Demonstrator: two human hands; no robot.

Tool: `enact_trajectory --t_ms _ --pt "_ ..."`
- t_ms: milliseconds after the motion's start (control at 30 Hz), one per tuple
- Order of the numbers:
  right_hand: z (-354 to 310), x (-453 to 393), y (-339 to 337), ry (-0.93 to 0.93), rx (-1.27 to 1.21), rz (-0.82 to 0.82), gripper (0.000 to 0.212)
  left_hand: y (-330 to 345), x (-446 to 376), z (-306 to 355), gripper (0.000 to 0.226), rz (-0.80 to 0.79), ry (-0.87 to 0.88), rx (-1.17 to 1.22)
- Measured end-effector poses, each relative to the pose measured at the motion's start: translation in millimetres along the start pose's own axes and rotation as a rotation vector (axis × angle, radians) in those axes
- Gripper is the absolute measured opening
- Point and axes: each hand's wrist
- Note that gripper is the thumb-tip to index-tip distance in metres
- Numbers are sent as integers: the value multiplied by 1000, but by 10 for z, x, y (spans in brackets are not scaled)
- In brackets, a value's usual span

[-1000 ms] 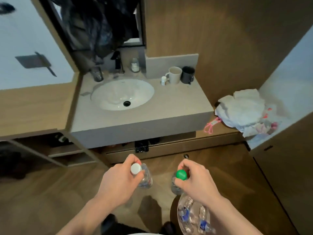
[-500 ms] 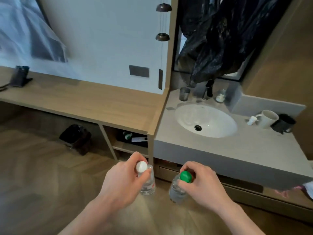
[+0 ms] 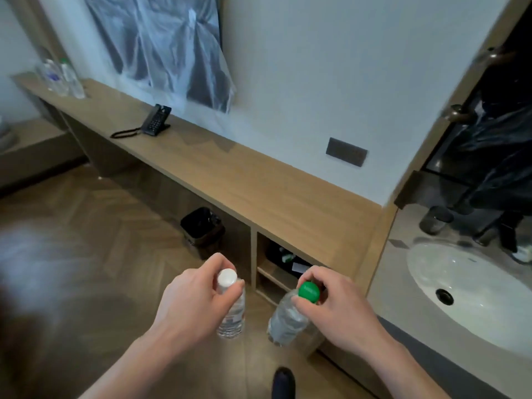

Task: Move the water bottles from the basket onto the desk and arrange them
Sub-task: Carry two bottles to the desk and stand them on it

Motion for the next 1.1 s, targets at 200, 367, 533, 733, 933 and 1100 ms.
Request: enact_trajectory --t_ms 200,367,533,733,933,1100 --pt "-174 -1062 166 -131 51 -165 19 -115 -538 -292 19 39 -201 -15" --pt "-460 -1924 291 -257 107 -285 19 -310 -913 -555 19 129 -372 -15" --pt "-859 -2586 562 -373 131 -378 21 -473 -1131 -882 19 220 -495 -48" --pt "-1338 -3245 1044 -452 103 -428 21 -700 -1515 -1538 22 271 -574 -49" --pt "-1899 -3795 1757 -471 91 -443 24 -1043 -1946 -2415 21 307 -588 -7" --pt "-2374 -4191 2261 -451 71 -406 20 -1356 -2361 -3167 22 313 -562 -14"
Point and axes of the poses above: each hand's wrist, its own x-axis away from the middle knuckle, its own y-axis out of the palm, z = x × y, and after that the axes turned 15 degrees about -x, right-handed
